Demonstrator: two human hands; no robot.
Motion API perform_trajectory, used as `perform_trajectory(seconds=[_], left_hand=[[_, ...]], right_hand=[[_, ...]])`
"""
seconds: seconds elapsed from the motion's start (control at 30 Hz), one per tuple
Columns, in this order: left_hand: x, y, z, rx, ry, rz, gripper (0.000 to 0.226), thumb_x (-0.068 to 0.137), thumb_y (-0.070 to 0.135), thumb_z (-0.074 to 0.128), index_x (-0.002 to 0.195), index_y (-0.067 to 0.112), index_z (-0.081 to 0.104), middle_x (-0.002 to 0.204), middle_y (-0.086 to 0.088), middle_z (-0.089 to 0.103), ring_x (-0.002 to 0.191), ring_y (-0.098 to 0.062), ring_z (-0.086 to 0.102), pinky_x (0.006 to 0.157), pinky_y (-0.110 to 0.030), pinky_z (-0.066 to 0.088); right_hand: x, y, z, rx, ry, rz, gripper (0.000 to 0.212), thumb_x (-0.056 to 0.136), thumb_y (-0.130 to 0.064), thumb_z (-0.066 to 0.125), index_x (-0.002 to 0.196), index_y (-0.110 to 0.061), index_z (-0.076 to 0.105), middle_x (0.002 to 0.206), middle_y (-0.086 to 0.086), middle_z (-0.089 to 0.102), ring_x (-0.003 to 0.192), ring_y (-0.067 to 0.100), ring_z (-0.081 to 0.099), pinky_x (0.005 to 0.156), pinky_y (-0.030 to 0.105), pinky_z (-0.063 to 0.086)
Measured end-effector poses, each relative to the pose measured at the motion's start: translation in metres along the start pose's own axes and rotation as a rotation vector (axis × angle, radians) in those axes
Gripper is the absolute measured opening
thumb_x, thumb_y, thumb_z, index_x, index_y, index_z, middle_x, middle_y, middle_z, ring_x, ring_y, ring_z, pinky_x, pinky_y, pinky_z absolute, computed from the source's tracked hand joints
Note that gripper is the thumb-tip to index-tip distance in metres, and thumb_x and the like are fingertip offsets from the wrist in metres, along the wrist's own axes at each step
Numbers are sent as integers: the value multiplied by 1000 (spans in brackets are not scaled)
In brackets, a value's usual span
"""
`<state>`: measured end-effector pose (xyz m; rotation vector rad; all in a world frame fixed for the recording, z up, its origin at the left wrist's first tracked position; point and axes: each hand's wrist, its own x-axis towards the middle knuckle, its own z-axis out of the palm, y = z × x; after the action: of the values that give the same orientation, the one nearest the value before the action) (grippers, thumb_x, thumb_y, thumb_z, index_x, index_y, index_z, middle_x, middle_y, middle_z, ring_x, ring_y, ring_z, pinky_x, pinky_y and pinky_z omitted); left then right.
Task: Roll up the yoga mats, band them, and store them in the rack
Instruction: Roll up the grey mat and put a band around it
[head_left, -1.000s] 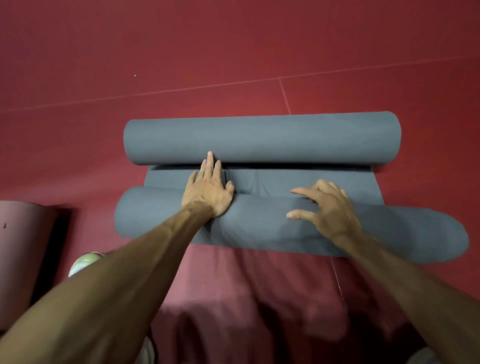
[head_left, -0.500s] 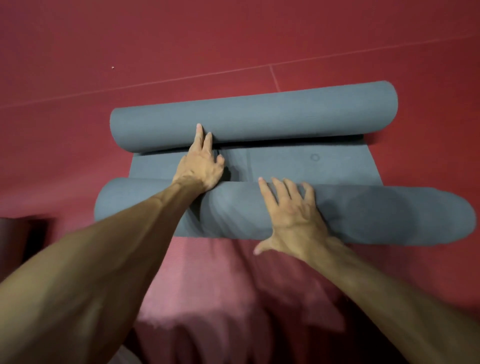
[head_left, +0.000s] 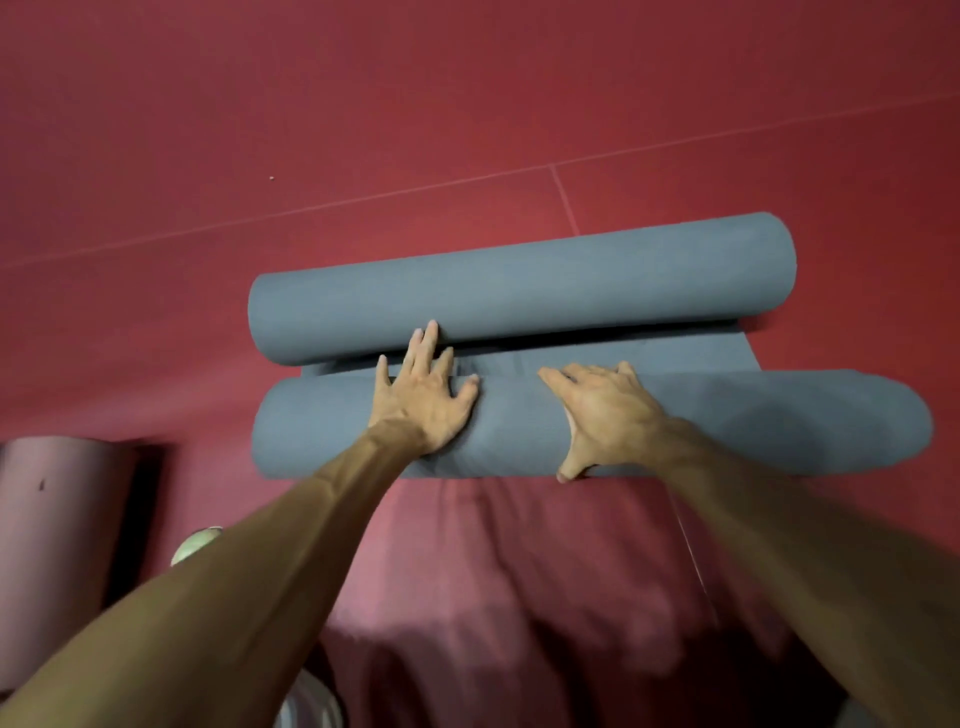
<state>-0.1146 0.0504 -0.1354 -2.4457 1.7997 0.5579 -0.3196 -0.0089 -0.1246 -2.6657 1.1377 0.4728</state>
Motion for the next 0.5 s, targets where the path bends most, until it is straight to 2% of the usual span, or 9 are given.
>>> perform_trajectory(seconds=[0.1,0.2,0.3,0.4,0.5], left_hand=[[-27,-1,4,8,-43,-11,67,95,59,24,152,24,21,160,10,-15,146,-8,-15,119,-44,-6],[-57,0,12,6,-13,5,69,93,62,21,151,25,24,160,13,-9,146,-9,-11,119,-41,-5],[-87,0,26,31,80,28,82,81,66,4,146,26,34,160,10,12,148,-13,4,119,-38,1],[-96,-1,32,67,174,27,82,81,63,3,139,25,44,148,5,40,141,-17,27,117,-39,12],[-91,1,31,74,179,19,78,81,63,5,138,28,46,142,6,45,136,-16,32,115,-38,14]], right_hand=[[-8,1,-5,64,-115,-20,112,42,-64,82,135,-24,35,129,2,53,119,26,52,98,44,37],[-23,-2,-7,153,-251,-26,111,40,-66,83,133,-24,39,126,2,56,118,25,53,96,37,43],[-39,-6,1,207,-313,-17,115,36,-69,81,134,-26,40,129,-1,57,119,23,53,98,36,43],[-42,-8,4,236,-311,1,119,35,-70,80,137,-30,35,125,-4,55,117,20,52,100,39,41],[-43,-6,7,254,-291,14,126,38,-73,79,144,-28,28,131,-4,51,123,19,48,104,39,35]])
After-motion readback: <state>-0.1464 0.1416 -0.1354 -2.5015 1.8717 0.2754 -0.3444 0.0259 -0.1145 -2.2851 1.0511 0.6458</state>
